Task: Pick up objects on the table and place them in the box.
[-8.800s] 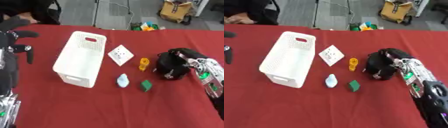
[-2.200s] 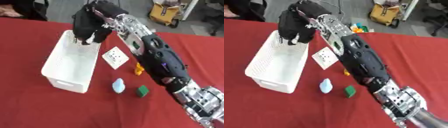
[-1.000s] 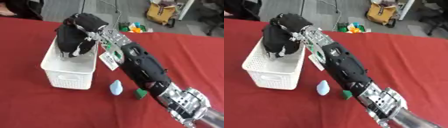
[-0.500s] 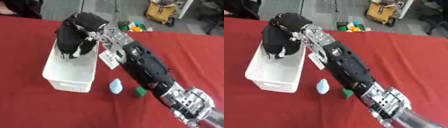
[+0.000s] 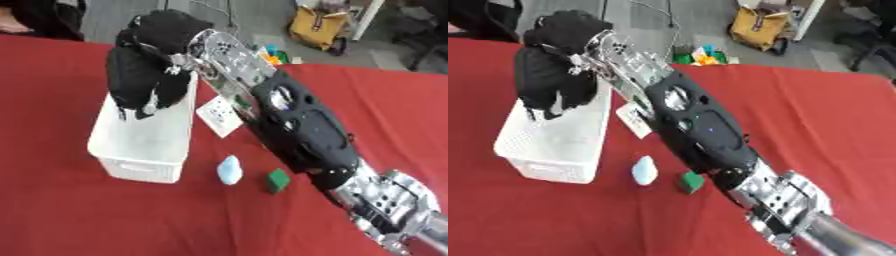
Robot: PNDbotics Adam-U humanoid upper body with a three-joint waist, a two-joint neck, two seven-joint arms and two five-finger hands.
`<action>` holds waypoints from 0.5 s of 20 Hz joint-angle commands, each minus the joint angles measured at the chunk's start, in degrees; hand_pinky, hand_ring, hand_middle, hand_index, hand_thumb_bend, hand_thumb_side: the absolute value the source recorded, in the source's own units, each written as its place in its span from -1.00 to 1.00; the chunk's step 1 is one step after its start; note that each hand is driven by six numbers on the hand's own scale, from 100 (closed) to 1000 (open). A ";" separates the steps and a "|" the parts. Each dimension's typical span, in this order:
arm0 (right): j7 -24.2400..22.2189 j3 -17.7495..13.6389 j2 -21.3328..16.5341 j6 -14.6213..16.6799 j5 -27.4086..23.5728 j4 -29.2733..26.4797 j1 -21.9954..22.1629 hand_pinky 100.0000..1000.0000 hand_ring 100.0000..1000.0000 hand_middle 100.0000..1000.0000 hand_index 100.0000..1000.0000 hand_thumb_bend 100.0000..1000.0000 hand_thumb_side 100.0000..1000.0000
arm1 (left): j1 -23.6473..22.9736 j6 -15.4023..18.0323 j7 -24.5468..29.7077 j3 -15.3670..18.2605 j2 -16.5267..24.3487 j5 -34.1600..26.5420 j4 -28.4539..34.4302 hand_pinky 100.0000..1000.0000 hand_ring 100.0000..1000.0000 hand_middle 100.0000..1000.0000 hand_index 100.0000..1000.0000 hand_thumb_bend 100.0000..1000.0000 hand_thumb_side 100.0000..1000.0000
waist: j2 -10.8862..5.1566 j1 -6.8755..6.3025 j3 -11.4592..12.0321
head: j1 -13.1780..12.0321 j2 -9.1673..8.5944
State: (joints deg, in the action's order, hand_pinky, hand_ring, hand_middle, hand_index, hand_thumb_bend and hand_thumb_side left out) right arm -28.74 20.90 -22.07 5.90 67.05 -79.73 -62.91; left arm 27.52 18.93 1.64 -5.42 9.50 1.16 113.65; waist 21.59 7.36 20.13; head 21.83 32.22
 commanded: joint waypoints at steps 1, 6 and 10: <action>-2.30 -0.14 -1.30 0.91 0.11 -2.10 -0.72 -0.69 -0.07 -0.11 0.12 -0.24 -0.08 | 0.30 -0.12 -0.04 0.34 0.59 -0.10 0.94 -0.81 0.25 0.44 0.71 -1.00 1.00 | -1.71 -0.81 -0.07 | 0.00 0.36; -3.63 -0.24 -1.10 1.65 -0.33 -2.22 -0.24 -0.56 -0.02 -0.09 0.17 -0.20 -0.10 | 0.37 -0.07 -0.06 0.31 0.53 -0.12 0.94 -0.81 0.25 0.44 0.71 -1.00 1.00 | -1.54 -0.85 -0.07 | 0.10 0.21; -2.29 -0.26 -0.81 2.10 -0.89 -1.84 0.31 -0.23 0.13 0.06 0.34 -0.09 -0.08 | 0.44 -0.04 -0.02 0.25 0.42 -0.16 0.94 -0.81 0.25 0.44 0.71 -1.00 1.00 | -1.40 -0.85 -0.13 | 0.21 0.03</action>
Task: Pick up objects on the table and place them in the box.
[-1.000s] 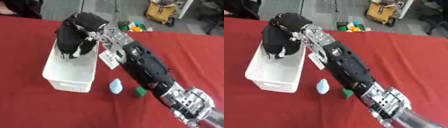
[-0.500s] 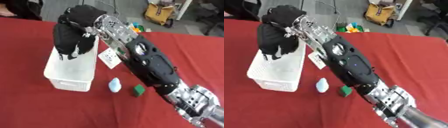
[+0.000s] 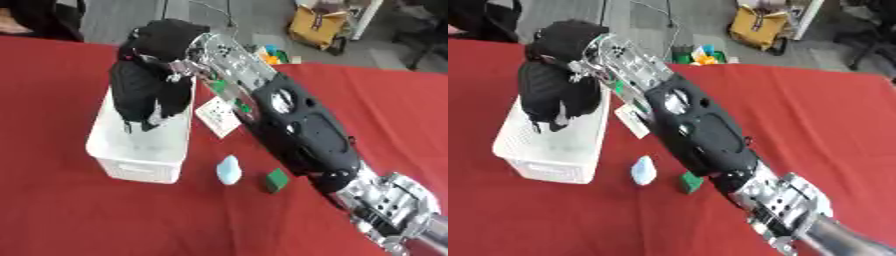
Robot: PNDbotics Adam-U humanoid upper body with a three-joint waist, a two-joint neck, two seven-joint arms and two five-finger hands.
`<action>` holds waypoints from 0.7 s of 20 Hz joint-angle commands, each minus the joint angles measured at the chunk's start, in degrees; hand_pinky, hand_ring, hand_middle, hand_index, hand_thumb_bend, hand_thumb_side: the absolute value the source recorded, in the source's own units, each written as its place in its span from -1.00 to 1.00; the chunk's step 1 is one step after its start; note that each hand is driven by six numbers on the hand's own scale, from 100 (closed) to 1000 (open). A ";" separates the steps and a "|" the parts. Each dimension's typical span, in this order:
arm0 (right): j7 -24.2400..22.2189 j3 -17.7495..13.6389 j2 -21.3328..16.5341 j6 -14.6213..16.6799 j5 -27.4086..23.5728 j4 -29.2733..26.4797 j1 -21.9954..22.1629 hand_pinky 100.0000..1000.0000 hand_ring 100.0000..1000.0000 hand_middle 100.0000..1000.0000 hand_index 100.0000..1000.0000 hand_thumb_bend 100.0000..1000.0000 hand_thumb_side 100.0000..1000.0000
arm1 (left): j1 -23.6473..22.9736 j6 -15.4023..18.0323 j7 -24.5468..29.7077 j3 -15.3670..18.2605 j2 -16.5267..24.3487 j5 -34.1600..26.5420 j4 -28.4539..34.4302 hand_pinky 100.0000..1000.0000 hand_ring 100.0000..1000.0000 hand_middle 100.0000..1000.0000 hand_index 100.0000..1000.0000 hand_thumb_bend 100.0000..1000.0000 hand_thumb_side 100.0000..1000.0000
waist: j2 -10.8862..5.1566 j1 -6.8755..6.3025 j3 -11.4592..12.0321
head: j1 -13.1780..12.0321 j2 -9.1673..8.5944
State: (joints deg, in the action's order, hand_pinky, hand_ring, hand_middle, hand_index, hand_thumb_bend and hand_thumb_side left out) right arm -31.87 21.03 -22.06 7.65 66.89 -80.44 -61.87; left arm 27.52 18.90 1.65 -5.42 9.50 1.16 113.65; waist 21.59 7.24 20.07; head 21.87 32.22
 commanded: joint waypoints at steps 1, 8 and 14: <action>1.55 -0.38 -0.71 0.59 -1.11 -1.03 -0.61 -0.08 0.23 0.14 0.40 -0.02 -0.05 | 0.45 -0.01 -0.01 0.23 0.37 -0.17 0.94 -0.81 0.25 0.44 0.71 -1.00 1.00 | -1.35 -0.72 -0.11 | 0.21 0.00; 7.33 -0.38 -0.63 2.13 -4.09 -1.18 -0.24 0.07 0.35 0.26 0.49 0.15 0.04 | 0.53 0.02 0.07 0.17 0.26 -0.19 0.94 -0.81 0.25 0.44 0.71 -1.00 1.00 | -1.19 -0.59 -0.32 | 0.32 -0.17; 10.61 -0.42 -0.81 2.37 -5.80 -1.37 -0.11 0.28 0.54 0.44 0.59 0.41 0.17 | 0.53 -0.01 0.17 0.10 0.20 -0.20 0.94 -0.81 0.25 0.44 0.71 -1.00 1.00 | -1.09 -0.41 -0.49 | 0.27 -0.48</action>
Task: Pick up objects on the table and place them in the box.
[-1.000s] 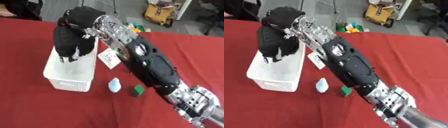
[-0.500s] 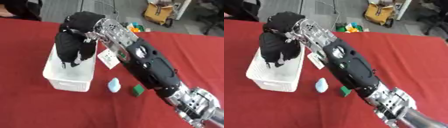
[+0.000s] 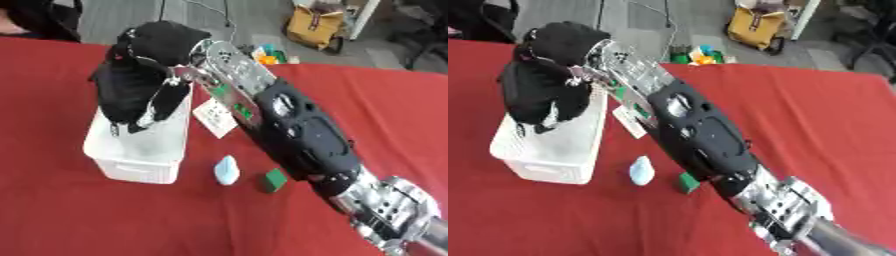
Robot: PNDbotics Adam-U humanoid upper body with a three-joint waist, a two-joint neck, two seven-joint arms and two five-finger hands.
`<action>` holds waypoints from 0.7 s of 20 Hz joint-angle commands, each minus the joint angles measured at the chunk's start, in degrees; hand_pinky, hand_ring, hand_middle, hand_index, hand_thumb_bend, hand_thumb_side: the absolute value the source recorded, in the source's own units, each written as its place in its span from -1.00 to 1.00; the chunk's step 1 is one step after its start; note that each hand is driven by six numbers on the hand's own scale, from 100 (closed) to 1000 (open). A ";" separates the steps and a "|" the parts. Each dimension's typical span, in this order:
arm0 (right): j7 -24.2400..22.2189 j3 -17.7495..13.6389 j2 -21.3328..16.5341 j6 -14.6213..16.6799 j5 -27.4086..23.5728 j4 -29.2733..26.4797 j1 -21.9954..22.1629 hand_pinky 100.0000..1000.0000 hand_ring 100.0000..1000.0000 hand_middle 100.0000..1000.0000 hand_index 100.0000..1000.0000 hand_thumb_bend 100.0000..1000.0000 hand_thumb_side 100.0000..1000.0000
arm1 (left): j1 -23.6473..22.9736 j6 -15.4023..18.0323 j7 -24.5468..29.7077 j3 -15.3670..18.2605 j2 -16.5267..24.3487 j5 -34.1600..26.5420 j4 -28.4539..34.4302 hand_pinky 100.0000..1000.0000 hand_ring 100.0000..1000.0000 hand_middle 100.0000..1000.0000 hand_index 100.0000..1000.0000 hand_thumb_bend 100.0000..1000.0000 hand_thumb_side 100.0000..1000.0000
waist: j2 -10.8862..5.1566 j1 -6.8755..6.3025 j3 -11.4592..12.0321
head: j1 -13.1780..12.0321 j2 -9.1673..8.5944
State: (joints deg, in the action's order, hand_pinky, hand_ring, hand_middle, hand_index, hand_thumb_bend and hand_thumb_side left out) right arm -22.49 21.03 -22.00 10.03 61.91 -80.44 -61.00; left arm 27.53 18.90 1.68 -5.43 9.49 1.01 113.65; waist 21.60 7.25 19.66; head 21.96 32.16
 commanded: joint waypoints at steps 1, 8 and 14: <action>1.40 -0.41 -0.89 0.00 -0.83 -1.33 -0.98 0.28 0.54 0.44 0.59 0.41 0.17 | 0.52 0.00 0.15 0.10 0.21 -0.05 0.94 -0.81 0.25 0.44 0.71 -1.00 1.00 | -1.10 -0.41 -0.09 | 0.18 -0.45; 1.83 -0.44 -0.93 0.33 0.16 -0.80 -0.74 0.44 0.64 0.49 0.61 0.41 0.18 | 0.41 0.00 0.03 0.19 0.20 0.11 0.94 -0.82 0.26 0.44 0.71 -1.00 1.00 | -1.02 -0.36 -0.06 | 0.33 -0.50; 2.59 -0.47 -1.26 0.45 1.16 -0.31 -0.57 0.51 0.70 0.53 0.64 0.40 0.18 | 0.21 0.04 -0.01 0.21 0.22 0.26 0.94 -0.83 0.26 0.44 0.71 -1.00 1.00 | -0.76 -0.49 0.07 | 0.66 -0.66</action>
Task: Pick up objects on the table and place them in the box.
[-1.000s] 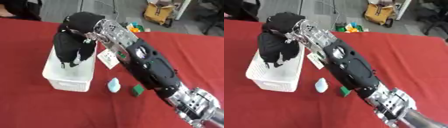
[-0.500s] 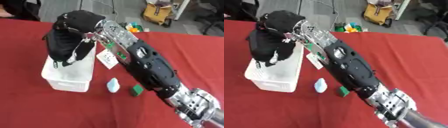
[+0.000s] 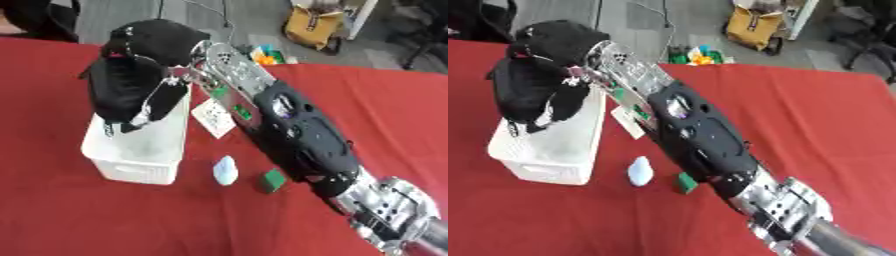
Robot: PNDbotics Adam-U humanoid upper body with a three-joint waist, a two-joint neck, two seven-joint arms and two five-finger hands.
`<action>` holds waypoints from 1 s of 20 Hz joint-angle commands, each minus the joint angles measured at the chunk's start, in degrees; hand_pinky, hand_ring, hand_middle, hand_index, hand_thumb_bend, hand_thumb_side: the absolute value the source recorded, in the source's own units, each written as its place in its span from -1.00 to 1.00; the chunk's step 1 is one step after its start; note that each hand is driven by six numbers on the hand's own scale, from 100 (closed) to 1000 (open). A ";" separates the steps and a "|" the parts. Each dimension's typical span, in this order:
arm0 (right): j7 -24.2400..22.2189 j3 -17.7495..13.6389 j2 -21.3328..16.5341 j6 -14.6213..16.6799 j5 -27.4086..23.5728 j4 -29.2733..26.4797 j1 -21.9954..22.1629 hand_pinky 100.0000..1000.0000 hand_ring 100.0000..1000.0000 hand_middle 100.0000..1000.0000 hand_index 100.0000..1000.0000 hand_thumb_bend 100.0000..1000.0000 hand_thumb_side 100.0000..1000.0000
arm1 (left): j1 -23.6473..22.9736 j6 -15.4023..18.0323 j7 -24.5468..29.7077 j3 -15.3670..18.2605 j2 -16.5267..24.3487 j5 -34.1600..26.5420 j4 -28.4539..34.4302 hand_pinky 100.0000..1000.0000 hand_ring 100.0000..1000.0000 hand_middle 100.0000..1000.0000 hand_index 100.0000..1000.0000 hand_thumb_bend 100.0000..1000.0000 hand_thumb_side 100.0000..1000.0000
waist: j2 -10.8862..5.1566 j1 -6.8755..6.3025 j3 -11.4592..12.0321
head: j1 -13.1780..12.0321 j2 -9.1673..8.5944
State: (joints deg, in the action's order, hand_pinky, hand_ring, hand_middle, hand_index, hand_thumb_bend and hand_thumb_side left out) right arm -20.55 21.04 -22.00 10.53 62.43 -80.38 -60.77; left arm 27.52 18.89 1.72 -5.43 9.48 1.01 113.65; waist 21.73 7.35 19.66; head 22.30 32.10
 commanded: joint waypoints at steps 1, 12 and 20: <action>0.84 -0.49 -1.32 -0.04 0.77 -0.26 -0.78 0.57 0.73 0.58 0.66 0.39 0.19 | 0.18 0.06 -0.04 0.21 0.21 0.28 0.94 -0.83 0.26 0.44 0.71 -1.00 1.00 | -0.85 -0.62 0.09 | 0.40 -0.61; 4.00 -0.59 -1.59 1.47 5.49 3.74 -0.57 0.94 0.97 0.96 0.97 0.69 0.27 | 0.10 0.24 0.06 0.16 0.18 0.47 0.94 -0.84 0.26 0.44 0.71 -1.00 1.00 | -0.05 -0.99 0.42 | 0.85 -0.85; 2.32 -0.76 -1.68 2.32 4.57 3.69 -0.64 0.95 0.97 0.97 0.97 0.73 0.26 | 0.05 0.21 0.02 0.20 0.18 0.55 0.94 -0.84 0.26 0.44 0.71 -1.00 1.00 | 0.06 -1.01 0.36 | 0.82 -0.92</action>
State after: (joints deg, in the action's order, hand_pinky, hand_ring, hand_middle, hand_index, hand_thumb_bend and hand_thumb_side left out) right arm -17.97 20.86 -22.48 12.78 67.18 -76.07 -60.44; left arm 27.23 18.93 1.73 -5.43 9.48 1.43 113.65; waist 22.78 7.11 20.05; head 22.94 31.67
